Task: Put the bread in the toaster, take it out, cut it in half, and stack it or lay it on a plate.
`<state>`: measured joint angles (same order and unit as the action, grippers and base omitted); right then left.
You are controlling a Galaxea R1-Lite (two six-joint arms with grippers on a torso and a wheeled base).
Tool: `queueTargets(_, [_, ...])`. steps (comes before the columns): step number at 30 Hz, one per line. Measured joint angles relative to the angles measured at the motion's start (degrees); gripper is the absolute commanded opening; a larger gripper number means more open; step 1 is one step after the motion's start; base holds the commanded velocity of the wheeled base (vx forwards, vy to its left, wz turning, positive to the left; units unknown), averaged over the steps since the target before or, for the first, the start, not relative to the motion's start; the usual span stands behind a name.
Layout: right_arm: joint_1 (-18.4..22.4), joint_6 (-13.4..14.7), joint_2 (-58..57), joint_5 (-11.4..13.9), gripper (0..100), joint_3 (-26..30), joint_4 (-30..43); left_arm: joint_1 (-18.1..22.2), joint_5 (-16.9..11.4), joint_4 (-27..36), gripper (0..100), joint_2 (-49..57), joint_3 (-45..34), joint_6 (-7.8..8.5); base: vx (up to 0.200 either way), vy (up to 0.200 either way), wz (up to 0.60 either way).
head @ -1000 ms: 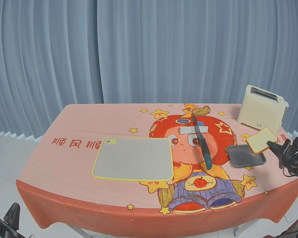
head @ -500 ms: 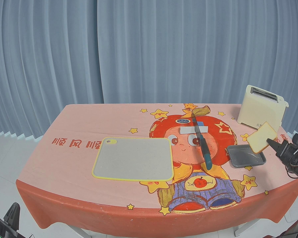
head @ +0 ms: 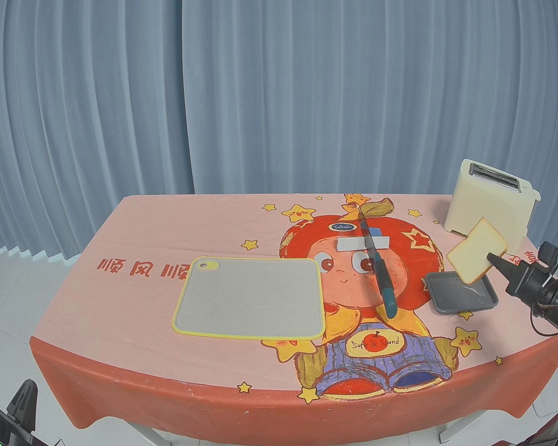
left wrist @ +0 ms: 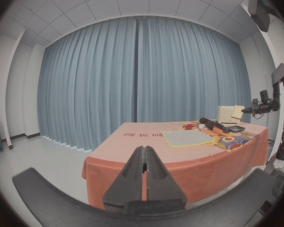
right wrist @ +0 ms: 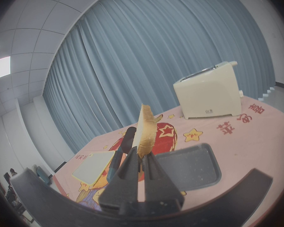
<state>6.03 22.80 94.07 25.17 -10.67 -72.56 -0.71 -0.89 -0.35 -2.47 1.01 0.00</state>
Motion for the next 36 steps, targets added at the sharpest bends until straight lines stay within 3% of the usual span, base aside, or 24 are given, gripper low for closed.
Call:
queueTargets(4, [-0.3,-2.6,0.0,0.2,0,-0.1,-0.1,0.0,0.0,0.0,0,0.0,0.0,0.00,0.000,0.000,0.00])
queueTargets(7, [-0.4,-6.7,0.0,0.6,0,0.8,-0.5,0.0,0.0,0.0,0,0.0,0.0,0.00,0.000,0.000,0.00])
queueTargets(15, [-0.4,-12.4,-0.9,0.7,0,1.4,-0.8,0.0,0.0,0.0,0,0.0,0.0,0.00,0.000,0.000,0.00])
queueTargets(23, [0.5,-24.7,-1.6,0.8,0,3.0,-0.7,0.0,0.0,0.0,0,0.0,0.0,0.00,0.000,0.000,0.00])
queueTargets(25, [0.8,-26.4,-1.7,0.9,0,3.8,-0.7,0.0,0.0,0.0,0,0.0,0.0,0.00,0.000,0.000,0.00])
queueTargets(36, [0.5,-29.0,-1.9,0.9,0,5.6,-0.7,-0.1,0.0,0.0,0,0.0,0.0,-0.13,0.000,0.000,0.00])
